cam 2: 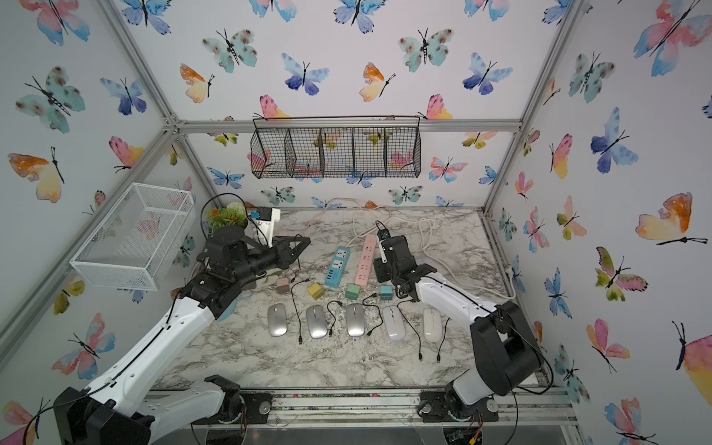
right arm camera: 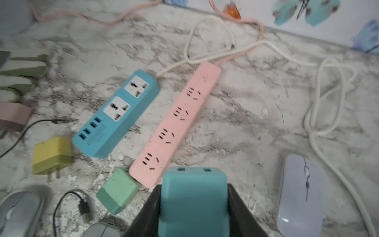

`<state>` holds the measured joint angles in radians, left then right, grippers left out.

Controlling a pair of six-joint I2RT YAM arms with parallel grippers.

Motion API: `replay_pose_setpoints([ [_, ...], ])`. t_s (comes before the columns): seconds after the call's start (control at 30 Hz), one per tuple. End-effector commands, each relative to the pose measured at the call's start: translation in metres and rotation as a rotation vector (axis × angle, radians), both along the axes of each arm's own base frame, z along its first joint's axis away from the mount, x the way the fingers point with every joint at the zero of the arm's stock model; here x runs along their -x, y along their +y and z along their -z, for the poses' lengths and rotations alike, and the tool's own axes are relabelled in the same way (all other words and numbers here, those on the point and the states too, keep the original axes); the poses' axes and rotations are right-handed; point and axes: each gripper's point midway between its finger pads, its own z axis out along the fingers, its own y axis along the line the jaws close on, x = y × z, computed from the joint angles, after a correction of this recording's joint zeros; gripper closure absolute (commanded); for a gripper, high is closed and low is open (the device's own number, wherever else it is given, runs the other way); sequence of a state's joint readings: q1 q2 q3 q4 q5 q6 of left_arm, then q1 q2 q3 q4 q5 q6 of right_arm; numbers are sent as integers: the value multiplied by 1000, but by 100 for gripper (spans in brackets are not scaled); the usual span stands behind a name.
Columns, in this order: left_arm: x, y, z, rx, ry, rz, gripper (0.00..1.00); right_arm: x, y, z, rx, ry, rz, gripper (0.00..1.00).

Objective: Unplug the wireless mouse
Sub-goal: Place the plug at the center of the board.

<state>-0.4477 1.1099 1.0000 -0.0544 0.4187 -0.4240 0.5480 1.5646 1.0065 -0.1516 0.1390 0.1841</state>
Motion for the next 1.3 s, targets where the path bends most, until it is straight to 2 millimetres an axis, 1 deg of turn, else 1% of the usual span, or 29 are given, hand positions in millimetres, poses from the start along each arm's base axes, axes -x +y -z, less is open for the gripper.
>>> replay_pose_setpoints([
  [0.0, 2, -7, 20, -72, 9, -23, 100, -13, -25, 8, -1, 59, 148, 99],
  [0.17, 12, -33, 34, -65, 44, 35, 100, -46, -48, 22, -1, 92, 212, 99],
  [0.27, 17, -45, 45, -70, 68, 57, 100, -64, -53, 31, 4, 110, 228, 99],
  [0.33, 23, -56, 53, -95, 73, 78, 100, -78, -58, 35, 11, 111, 248, 99],
  [0.43, 34, -70, 64, -129, 86, 121, 100, -97, -69, 48, 24, 136, 277, 99],
  [0.53, 42, -76, 72, -149, 100, 144, 100, -114, -75, 60, 14, 154, 283, 99],
  [0.63, 43, -75, 74, -148, 104, 136, 100, -129, -78, 70, -16, 173, 274, 99],
  [0.7, 44, -74, 71, -140, 102, 130, 100, -137, -80, 78, -16, 179, 272, 99],
  [0.83, 45, -71, 70, -137, 102, 120, 100, -146, -89, 93, -9, 203, 287, 99],
  [0.93, 46, -68, 71, -143, 107, 113, 100, -149, -100, 101, 7, 215, 314, 99],
  [1.13, 47, -67, 73, -144, 114, 110, 100, -147, -126, 117, 66, 243, 394, 99],
  [1.27, 46, -69, 73, -138, 120, 110, 100, -142, -134, 119, 109, 248, 415, 99],
])
